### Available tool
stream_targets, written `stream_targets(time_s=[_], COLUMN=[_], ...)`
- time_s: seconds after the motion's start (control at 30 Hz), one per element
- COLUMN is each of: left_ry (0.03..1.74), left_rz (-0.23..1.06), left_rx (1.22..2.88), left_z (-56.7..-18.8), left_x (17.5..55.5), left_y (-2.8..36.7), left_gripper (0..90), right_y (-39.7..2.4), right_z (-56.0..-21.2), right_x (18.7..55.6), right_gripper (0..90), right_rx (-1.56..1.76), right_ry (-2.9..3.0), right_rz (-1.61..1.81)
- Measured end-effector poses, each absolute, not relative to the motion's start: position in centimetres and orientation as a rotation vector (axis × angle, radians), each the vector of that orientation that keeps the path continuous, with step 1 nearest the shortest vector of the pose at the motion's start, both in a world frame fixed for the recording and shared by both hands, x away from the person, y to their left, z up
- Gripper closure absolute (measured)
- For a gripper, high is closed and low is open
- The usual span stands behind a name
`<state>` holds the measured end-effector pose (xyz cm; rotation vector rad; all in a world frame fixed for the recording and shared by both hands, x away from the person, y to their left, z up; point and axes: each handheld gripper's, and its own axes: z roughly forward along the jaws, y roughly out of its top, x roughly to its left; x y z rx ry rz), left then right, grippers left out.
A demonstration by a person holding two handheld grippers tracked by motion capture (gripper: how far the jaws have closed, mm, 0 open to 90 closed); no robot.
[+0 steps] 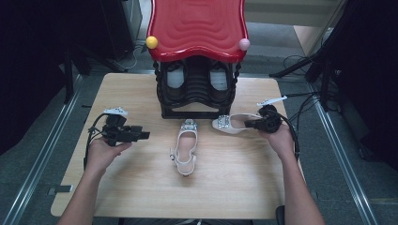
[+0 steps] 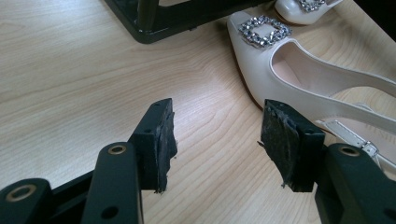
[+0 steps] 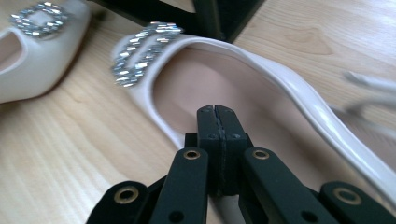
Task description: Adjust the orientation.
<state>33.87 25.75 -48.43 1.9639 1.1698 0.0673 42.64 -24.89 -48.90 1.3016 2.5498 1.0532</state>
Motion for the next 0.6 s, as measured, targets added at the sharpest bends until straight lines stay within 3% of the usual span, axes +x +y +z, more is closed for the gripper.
stream_targets(time_s=[0.3,0.6], left_ry=[1.142,1.123], left_rz=[0.055,0.045], left_rx=[1.977,1.985], left_z=[-48.4,-48.3], left_x=[34.7,35.1], left_y=[24.9,24.5], left_gripper=[45.0,45.0], right_y=[-24.8,-26.5], right_z=[-47.9,-47.1], right_x=[41.3,40.3], right_gripper=[88.2,71.1], right_rx=[1.279,1.250], right_ry=[2.512,2.472], right_rz=[1.092,1.153])
